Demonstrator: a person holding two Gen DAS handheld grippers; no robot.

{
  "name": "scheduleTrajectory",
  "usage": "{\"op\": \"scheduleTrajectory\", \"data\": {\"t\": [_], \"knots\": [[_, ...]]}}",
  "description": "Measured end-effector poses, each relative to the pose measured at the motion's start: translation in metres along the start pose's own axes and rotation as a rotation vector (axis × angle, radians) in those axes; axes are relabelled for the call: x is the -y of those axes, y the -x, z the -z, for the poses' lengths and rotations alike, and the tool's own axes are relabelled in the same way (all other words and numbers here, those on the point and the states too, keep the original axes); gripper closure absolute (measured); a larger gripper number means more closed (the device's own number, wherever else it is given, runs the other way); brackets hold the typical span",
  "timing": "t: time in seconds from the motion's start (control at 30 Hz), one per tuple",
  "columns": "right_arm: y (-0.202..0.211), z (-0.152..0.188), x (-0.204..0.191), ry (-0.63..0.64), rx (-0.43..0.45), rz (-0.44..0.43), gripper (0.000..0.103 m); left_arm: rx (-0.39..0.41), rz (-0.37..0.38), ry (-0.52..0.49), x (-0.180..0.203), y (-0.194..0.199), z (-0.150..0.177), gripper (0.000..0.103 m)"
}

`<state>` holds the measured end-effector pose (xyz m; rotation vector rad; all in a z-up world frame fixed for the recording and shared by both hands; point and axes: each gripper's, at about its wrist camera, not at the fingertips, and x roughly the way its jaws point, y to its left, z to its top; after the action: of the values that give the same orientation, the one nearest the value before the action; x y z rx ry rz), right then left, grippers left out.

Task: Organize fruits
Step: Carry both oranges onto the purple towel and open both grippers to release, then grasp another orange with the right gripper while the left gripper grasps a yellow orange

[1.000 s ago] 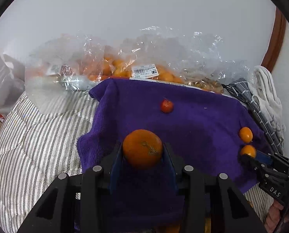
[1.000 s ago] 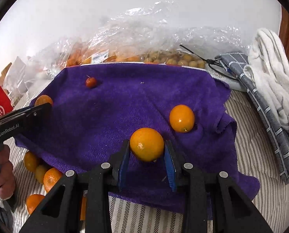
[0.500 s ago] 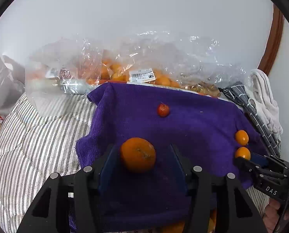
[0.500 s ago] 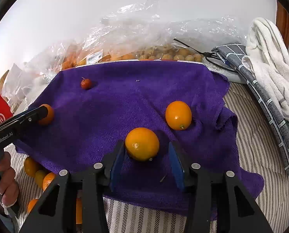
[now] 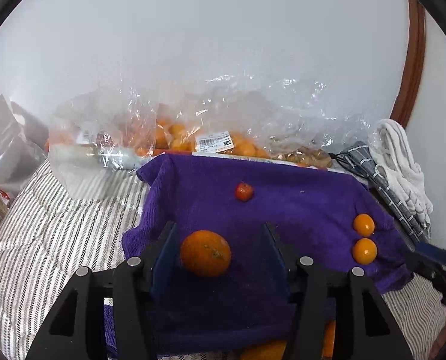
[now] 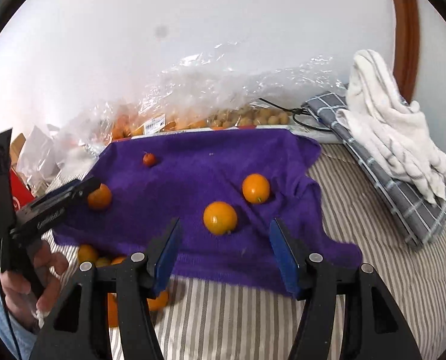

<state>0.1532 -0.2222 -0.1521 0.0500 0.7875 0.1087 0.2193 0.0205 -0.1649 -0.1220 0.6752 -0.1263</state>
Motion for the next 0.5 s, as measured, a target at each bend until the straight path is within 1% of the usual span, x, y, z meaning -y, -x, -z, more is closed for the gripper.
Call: {"op": "scheduleTrajectory", "data": {"t": [0.07, 0.1, 0.17, 0.23, 0.33, 0.4, 0.5], "knots": [[0.007, 0.011, -0.003, 0.008, -0.004, 0.006, 0.044, -0.018, 0.022, 0.014, -0.002, -0.002, -0.001, 0.049], [0.010, 0.017, -0.007, 0.012, -0.013, -0.005, 0.044, -0.023, 0.039, 0.026, -0.003, -0.002, -0.002, 0.049], [0.011, 0.026, -0.013, 0.026, -0.026, -0.027, 0.052, -0.016, 0.054, 0.048, -0.005, 0.000, -0.003, 0.049], [0.010, 0.034, -0.022, 0.044, -0.040, -0.045, 0.055, 0.005, 0.062, 0.062, -0.009, 0.005, -0.004, 0.049], [0.003, 0.041, -0.037, 0.076, -0.087, -0.080, 0.056, 0.019, 0.067, 0.083, -0.014, 0.013, -0.007, 0.049], [-0.002, 0.043, -0.046, 0.101, -0.112, -0.101, 0.056, 0.027, 0.054, 0.083, -0.018, 0.019, -0.009, 0.049], [-0.007, 0.044, -0.055, 0.126, -0.131, -0.103, 0.056, 0.047, 0.033, 0.093, -0.023, 0.030, -0.013, 0.049]]}}
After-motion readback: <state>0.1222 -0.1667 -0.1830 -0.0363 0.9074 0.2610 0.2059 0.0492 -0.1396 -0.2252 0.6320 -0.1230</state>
